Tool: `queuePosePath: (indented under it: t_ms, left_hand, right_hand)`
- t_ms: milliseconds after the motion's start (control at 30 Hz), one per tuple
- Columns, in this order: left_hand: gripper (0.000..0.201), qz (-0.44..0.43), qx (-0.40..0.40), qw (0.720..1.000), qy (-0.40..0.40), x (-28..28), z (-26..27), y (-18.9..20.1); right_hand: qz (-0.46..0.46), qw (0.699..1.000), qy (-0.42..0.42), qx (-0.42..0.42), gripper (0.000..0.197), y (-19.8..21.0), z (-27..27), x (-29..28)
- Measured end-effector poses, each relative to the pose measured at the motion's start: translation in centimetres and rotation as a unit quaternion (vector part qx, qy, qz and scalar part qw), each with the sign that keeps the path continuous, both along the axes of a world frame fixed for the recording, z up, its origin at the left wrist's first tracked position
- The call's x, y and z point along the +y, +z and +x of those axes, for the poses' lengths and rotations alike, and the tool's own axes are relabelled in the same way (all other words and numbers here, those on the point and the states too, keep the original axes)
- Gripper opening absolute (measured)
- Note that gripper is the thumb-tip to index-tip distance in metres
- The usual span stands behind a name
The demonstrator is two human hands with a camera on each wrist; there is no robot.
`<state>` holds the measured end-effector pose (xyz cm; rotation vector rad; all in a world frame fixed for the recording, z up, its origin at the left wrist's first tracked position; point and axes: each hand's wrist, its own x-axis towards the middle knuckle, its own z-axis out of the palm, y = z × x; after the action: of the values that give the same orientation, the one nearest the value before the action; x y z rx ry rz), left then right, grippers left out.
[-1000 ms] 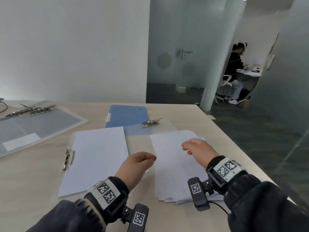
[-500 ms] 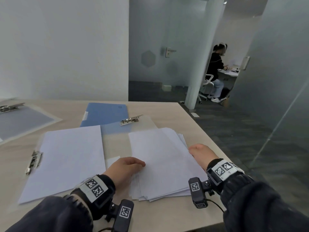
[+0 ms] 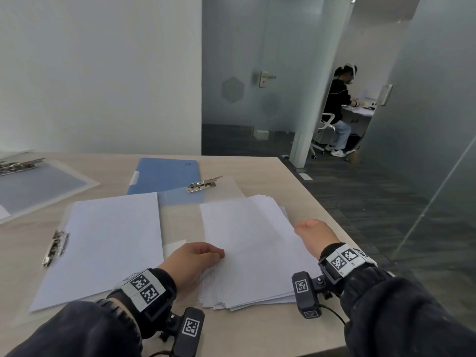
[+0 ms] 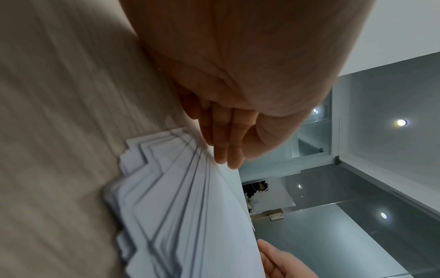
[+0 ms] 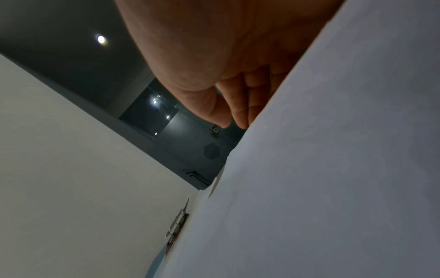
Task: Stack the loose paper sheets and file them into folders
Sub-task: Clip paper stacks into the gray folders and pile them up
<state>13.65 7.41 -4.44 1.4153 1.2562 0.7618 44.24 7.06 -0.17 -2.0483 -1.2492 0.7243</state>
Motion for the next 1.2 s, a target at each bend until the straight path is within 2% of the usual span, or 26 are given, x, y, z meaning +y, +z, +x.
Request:
queuePosePath:
  t_ms: [167,300,400,467,600,867,1000,1067,1200]
  left_hand:
    - [0.016,0.003,0.0,1.0,-0.001,-0.1,0.1,0.0]
    - [0.016,-0.001,-0.002,1.0,-0.005,-0.1,-0.1,-0.2]
    - [0.017,0.003,-0.003,1.0,-0.008,-0.1,0.0,-0.2]
    - [0.017,0.008,0.003,1.0,-0.012,-0.1,0.0,-0.2]
    - [0.018,0.006,-0.001,1.0,-0.023,0.1,-0.2,-0.4]
    - [0.017,0.008,-0.001,1.0,-0.03,0.2,-0.3,-0.6]
    - [0.019,0.002,0.0,0.999,-0.037,0.3,-0.5,-0.6]
    - [0.021,0.0,0.001,0.999,-0.04,0.3,-0.5,-0.6]
    - [0.018,0.0,0.001,0.999,-0.039,0.3,-0.5,-0.6]
  right_hand:
    - [-0.062,0.996,0.028,-0.051,0.015,0.1,-0.3,0.6]
    - [-0.06,0.995,0.038,-0.07,0.027,-0.2,-0.1,0.7]
    - [-0.06,0.995,0.043,-0.062,0.028,-0.3,-0.3,0.8]
    - [-0.052,0.996,0.043,-0.05,0.026,-0.1,-0.4,0.9]
    - [-0.038,0.998,0.029,-0.049,0.009,-0.3,-0.7,1.2]
    - [-0.024,0.998,0.017,-0.058,0.01,-0.6,-0.6,1.3]
    - [0.004,1.0,0.001,-0.003,0.014,-0.5,-0.5,1.7]
    - [0.028,0.998,-0.013,0.052,0.017,-0.3,-0.5,1.9]
    - [-0.002,0.992,-0.027,0.127,0.026,-0.3,-0.5,2.4]
